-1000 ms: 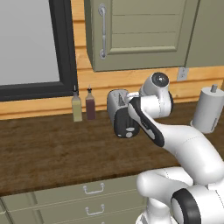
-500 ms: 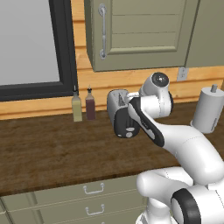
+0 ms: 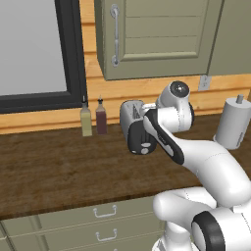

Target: Start the toaster. Once the lever pops up, take the bread to the plate on the dining counter.

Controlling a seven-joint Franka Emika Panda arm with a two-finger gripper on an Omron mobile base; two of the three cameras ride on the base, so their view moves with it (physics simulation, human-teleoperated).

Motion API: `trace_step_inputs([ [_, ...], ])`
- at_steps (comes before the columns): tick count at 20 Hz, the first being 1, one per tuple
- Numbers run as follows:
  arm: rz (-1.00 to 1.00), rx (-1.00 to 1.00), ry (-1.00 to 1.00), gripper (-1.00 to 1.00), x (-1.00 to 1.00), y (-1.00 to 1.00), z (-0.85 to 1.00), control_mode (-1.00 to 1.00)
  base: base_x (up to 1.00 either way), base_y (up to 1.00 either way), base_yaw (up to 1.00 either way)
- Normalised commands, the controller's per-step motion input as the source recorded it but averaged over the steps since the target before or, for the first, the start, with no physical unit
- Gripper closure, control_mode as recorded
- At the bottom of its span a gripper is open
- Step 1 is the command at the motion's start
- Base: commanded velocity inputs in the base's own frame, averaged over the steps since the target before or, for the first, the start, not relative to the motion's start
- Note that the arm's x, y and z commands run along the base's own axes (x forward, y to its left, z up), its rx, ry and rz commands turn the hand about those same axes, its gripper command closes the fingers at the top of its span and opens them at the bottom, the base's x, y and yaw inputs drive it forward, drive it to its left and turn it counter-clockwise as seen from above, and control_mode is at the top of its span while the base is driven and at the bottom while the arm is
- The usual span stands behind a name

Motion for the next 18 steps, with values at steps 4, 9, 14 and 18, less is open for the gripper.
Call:
trace_step_inputs([
  [4,0.0,0.0,0.0,-1.0,0.0,0.0,0.0,-1.0,0.0,0.0,0.0],
  [9,0.0,0.0,0.0,-1.0,0.0,0.0,0.0,-1.0,0.0,0.0,0.0],
  [14,0.0,0.0,0.0,-1.0,0.0,0.0,0.0,-1.0,0.0,0.0,0.0],
  [18,0.0,0.0,0.0,-1.0,0.0,0.0,0.0,-1.0,0.0,0.0,0.0],
])
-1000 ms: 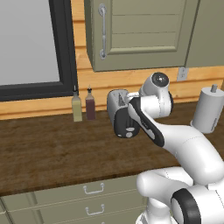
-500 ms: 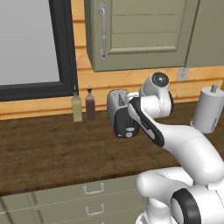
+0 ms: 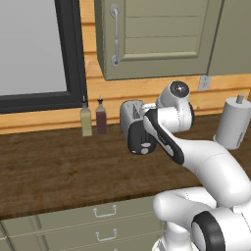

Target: Start the toaster. Once the lever pops up, take the bread to the plate on the dining counter.

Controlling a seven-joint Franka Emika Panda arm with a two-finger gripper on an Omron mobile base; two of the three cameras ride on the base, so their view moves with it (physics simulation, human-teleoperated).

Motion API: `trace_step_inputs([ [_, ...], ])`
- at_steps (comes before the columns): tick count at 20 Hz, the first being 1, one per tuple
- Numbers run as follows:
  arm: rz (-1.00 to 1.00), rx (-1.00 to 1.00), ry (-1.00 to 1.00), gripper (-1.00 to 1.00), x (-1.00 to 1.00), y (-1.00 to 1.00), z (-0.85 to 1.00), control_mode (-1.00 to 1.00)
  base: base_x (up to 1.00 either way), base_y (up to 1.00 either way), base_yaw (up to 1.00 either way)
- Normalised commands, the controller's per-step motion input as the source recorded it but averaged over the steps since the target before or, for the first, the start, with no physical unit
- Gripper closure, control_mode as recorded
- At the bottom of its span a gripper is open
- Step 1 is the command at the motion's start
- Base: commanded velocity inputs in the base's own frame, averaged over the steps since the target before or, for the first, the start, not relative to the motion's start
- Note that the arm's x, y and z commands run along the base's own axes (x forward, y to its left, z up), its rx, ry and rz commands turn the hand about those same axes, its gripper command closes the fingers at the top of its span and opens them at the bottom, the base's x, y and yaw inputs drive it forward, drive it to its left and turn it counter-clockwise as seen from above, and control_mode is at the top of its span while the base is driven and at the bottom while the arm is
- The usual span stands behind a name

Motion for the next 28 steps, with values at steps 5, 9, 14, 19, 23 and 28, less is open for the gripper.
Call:
trace_step_inputs([
  [5,0.0,0.0,0.0,-1.0,0.0,0.0,0.0,-1.0,0.0,0.0,0.0],
  [9,0.0,0.0,0.0,-1.0,0.0,0.0,0.0,-1.0,0.0,0.0,0.0],
  [14,0.0,0.0,0.0,-1.0,0.0,0.0,0.0,-1.0,0.0,0.0,0.0],
  [19,0.0,0.0,0.0,-1.0,0.0,0.0,0.0,-1.0,0.0,0.0,0.0],
  [23,0.0,0.0,0.0,-1.0,0.0,0.0,0.0,-1.0,0.0,0.0,0.0],
  [28,0.0,0.0,0.0,-1.0,0.0,0.0,0.0,-1.0,0.0,0.0,0.0],
])
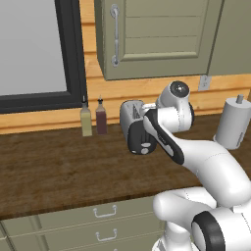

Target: Start the toaster. Once the lever pops up, take the bread to the plate on the dining counter.

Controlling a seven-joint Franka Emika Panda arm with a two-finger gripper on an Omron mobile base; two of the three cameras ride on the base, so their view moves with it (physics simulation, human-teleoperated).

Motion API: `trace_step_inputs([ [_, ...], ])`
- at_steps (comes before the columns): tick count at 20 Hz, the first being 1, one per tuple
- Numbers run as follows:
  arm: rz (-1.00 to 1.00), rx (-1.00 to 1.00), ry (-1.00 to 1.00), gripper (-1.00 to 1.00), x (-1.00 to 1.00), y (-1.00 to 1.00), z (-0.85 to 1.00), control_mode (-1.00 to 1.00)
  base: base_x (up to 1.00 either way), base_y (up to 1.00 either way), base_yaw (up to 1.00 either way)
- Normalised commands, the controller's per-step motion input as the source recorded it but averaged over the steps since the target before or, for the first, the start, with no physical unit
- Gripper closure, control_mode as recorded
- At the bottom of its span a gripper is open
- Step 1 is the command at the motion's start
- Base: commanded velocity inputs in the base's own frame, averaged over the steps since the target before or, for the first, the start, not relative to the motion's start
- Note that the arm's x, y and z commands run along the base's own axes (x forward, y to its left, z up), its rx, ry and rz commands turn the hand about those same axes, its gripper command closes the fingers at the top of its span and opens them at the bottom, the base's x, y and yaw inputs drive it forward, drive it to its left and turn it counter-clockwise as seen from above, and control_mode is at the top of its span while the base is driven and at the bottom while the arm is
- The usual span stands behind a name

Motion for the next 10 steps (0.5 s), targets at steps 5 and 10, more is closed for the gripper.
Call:
trace_step_inputs([
  [5,0.0,0.0,0.0,-1.0,0.0,0.0,0.0,-1.0,0.0,0.0,0.0],
  [10,0.0,0.0,0.0,-1.0,0.0,0.0,0.0,-1.0,0.0,0.0,0.0],
])
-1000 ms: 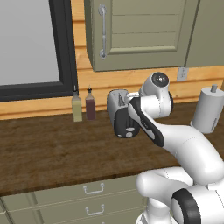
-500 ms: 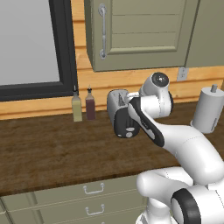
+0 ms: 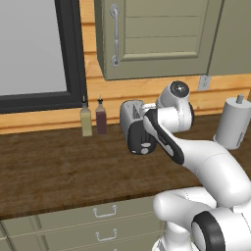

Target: Start the toaster. Once the lever pops up, take the bread to the plate on the dining counter.

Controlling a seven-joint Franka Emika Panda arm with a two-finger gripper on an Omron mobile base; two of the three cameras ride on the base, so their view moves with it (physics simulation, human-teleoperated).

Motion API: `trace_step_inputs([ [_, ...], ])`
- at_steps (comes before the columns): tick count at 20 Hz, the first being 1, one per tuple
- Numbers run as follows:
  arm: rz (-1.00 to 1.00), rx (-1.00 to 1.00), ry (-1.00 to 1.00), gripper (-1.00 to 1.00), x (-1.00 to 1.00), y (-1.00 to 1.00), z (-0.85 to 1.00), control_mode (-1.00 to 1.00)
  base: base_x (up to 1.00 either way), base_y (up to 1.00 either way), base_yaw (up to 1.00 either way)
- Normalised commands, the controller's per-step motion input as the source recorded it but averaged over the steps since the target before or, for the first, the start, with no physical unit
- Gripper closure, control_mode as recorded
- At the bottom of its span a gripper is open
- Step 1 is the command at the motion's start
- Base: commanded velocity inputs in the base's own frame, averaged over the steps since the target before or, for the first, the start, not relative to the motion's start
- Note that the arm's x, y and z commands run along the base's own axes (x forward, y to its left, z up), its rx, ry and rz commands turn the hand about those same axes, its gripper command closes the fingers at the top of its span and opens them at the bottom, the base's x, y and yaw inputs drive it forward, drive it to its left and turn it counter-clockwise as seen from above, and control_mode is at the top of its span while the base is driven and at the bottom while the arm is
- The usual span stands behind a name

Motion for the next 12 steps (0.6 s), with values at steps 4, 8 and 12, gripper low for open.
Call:
trace_step_inputs([
  [4,0.0,0.0,0.0,-1.0,0.0,0.0,0.0,-1.0,0.0,0.0,0.0],
  [8,0.0,0.0,0.0,-1.0,0.0,0.0,0.0,-1.0,0.0,0.0,0.0],
  [12,0.0,0.0,0.0,-1.0,0.0,0.0,0.0,-1.0,0.0,0.0,0.0],
])
